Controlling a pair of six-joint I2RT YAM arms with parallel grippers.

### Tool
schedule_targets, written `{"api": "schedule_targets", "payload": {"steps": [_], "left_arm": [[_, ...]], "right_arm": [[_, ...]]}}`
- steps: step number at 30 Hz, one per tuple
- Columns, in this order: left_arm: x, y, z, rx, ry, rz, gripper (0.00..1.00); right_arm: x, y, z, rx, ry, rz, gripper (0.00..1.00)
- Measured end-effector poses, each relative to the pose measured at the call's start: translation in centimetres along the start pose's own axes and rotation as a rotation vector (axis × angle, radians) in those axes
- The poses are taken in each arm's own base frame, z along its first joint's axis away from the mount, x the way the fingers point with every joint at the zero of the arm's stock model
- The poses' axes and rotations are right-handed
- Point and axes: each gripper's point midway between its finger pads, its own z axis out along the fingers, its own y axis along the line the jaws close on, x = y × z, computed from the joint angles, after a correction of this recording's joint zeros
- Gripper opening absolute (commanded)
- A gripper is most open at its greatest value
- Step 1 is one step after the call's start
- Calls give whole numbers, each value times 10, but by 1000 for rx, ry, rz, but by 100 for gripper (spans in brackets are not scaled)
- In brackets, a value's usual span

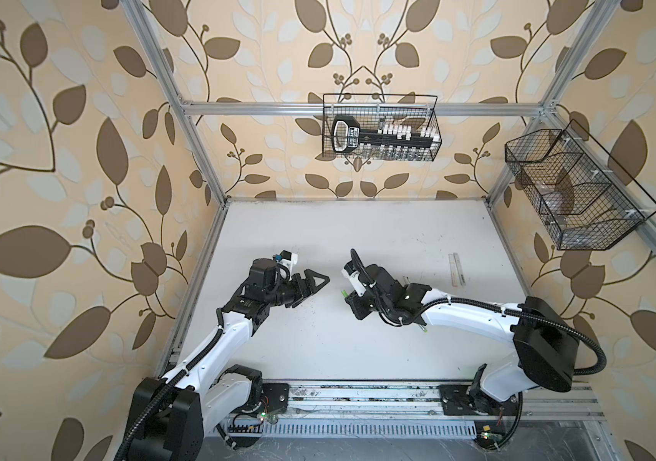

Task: Insert the pens into the pen caps
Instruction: 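Carry the green cap to the left gripper and close the left gripper on it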

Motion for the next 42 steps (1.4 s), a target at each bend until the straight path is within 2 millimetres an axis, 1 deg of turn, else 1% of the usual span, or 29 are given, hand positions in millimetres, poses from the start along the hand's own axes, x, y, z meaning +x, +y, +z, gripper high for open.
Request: {"api": "schedule_targets", "payload": {"steps": [4, 8, 11, 15, 19, 24, 26, 28, 32, 34, 36, 39, 41, 42], "left_arm": [[3, -7, 2, 23, 13, 15, 76], [4, -8, 2, 33, 17, 18, 62], [4, -9, 3, 39, 19, 24, 58], [4, -10, 3, 42, 19, 23, 46], [5, -10, 5, 44, 27, 28, 35], [7, -11, 6, 46, 35, 29, 18], [7, -11, 6, 48, 33, 35, 15], [7, -10, 6, 44, 32, 33, 9], [6, -9, 6, 40, 30, 35, 4], [6, -9, 6, 39, 31, 35, 2], [7, -7, 6, 31, 34, 33, 0], [9, 4, 6, -24, 34, 23, 0], [7, 9, 5, -68, 27, 25, 0], [5, 10, 3, -86, 22, 33, 0]], "right_arm": [[-11, 12, -1, -30, -49, 10, 12], [-24, 24, -4, -58, -88, 13, 12], [-35, 34, -8, -79, -117, 10, 12], [-44, 44, -11, -99, -143, 6, 12], [-45, 47, -10, -105, -144, 6, 12], [-44, 49, -4, -101, -131, 7, 12], [-44, 48, -2, -96, -130, 7, 12], [-45, 49, -2, -91, -130, 7, 12], [-44, 48, -1, -84, -125, 11, 13], [-44, 48, -1, -82, -123, 13, 17], [-44, 47, -1, -79, -119, 21, 27], [-43, 45, -1, -75, -112, 30, 43], [-41, 40, -2, -70, -97, 37, 50], [-38, 34, -3, -65, -91, 48, 53]]}}
